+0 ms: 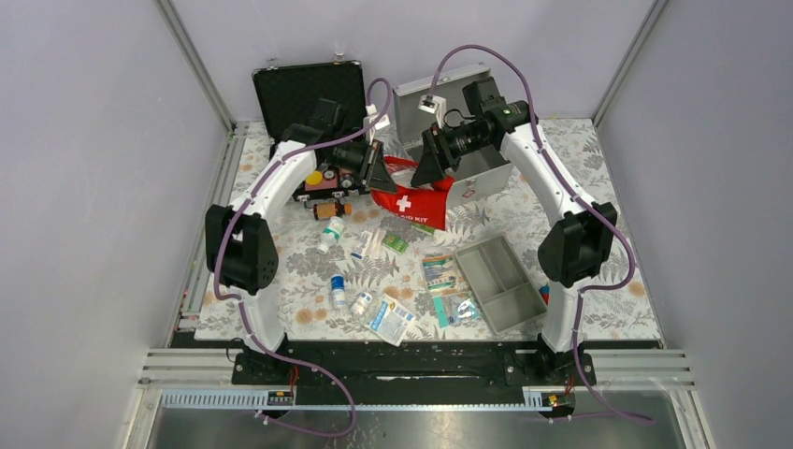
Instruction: Organize the medicine kit
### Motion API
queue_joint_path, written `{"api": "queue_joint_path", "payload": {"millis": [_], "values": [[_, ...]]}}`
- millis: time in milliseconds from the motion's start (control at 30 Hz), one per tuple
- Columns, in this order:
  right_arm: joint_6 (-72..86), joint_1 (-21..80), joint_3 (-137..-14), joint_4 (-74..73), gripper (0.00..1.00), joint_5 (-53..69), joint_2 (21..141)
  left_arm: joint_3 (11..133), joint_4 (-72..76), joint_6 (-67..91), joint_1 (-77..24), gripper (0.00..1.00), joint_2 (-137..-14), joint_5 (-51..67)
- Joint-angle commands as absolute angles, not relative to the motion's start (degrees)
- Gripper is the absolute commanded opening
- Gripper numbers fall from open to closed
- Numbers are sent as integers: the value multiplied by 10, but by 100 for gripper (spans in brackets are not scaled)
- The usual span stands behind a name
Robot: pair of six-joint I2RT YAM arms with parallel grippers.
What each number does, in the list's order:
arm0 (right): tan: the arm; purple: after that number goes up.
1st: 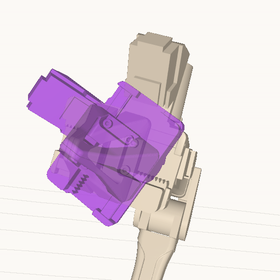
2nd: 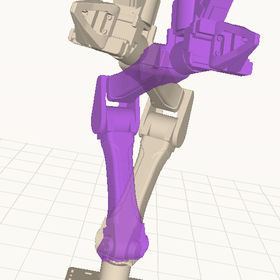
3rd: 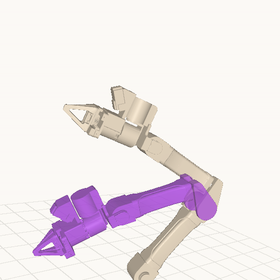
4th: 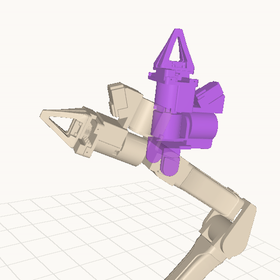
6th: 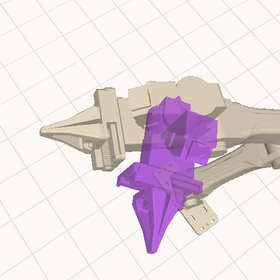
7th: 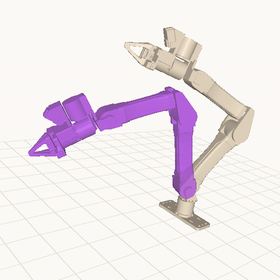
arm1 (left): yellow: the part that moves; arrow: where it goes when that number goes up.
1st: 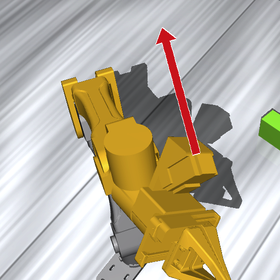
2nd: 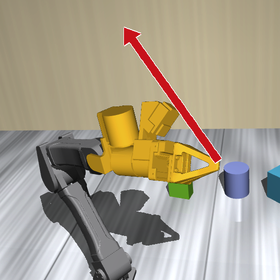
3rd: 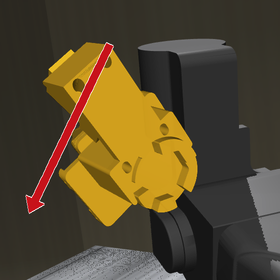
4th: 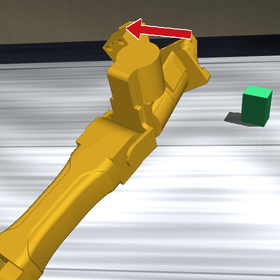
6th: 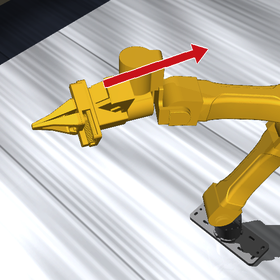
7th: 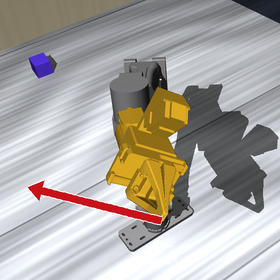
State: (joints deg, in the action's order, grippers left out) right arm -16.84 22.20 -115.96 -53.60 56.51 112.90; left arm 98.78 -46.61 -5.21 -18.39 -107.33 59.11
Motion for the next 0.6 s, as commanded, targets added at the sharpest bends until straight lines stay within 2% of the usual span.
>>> {"api": "queue_joint_path", "payload": {"millis": [0,67,200,233,300,433,500,567], "values": [[-130,222,-1168,-532,68,578,1137,1021,-488,-85,-186,0,-1044,591],[-123,222,-1165,-531,62,589,1137,1030,-511,-105,-186,0,-1044,584],[-117,223,-1148,-517,9,586,1131,1054,-543,-122,-183,6,-1048,594],[-121,223,-1143,-517,5,582,1130,1060,-544,-117,-182,9,-1047,601],[-126,222,-1140,-521,2,572,1129,1076,-539,-97,-180,23,-1044,614],[-111,214,-1163,-522,0,620,1120,1082,-495,-59,-159,61,-1015,666],[-97,207,-1178,-521,0,646,1115,1073,-479,-62,-136,74,-993,690],[-81,203,-1189,-521,0,663,1112,1057,-476,-91,-126,82,-972,690]]}}
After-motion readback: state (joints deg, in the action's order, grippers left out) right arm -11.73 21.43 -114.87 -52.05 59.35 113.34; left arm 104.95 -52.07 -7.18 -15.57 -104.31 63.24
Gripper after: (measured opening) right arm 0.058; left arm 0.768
